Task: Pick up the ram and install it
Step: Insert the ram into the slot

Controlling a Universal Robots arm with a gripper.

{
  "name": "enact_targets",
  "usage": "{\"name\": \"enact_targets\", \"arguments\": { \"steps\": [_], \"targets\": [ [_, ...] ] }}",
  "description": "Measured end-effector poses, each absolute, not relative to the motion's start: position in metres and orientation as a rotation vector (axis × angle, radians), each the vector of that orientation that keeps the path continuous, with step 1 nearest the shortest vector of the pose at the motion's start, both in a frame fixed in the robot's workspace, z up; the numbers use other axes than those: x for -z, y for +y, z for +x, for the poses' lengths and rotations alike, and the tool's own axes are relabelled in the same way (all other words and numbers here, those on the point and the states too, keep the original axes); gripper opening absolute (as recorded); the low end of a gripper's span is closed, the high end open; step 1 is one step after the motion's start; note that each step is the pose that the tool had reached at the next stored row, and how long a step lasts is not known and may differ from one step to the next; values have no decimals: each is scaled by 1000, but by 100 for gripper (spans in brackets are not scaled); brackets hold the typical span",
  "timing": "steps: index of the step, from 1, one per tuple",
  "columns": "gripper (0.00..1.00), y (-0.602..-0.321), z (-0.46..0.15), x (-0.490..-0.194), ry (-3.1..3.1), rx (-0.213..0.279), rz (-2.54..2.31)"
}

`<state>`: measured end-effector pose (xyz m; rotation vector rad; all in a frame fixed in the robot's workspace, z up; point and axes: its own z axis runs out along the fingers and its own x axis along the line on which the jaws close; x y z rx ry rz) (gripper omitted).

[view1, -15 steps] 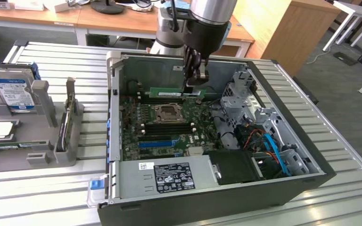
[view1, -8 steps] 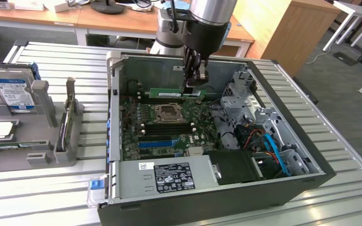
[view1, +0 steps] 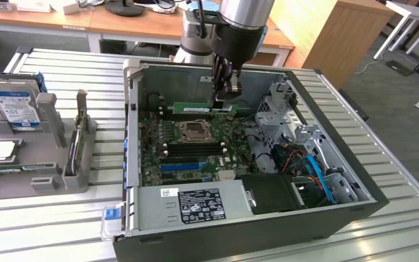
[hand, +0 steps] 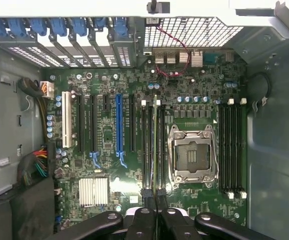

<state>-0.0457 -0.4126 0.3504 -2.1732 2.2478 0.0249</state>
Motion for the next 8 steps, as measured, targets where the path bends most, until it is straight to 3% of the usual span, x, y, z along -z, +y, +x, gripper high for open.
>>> {"name": "enact_targets", "arguments": {
  "steps": [8],
  "targets": [
    [12, -413, -46, -350, 2239, -25, -2182]
  ]
}}
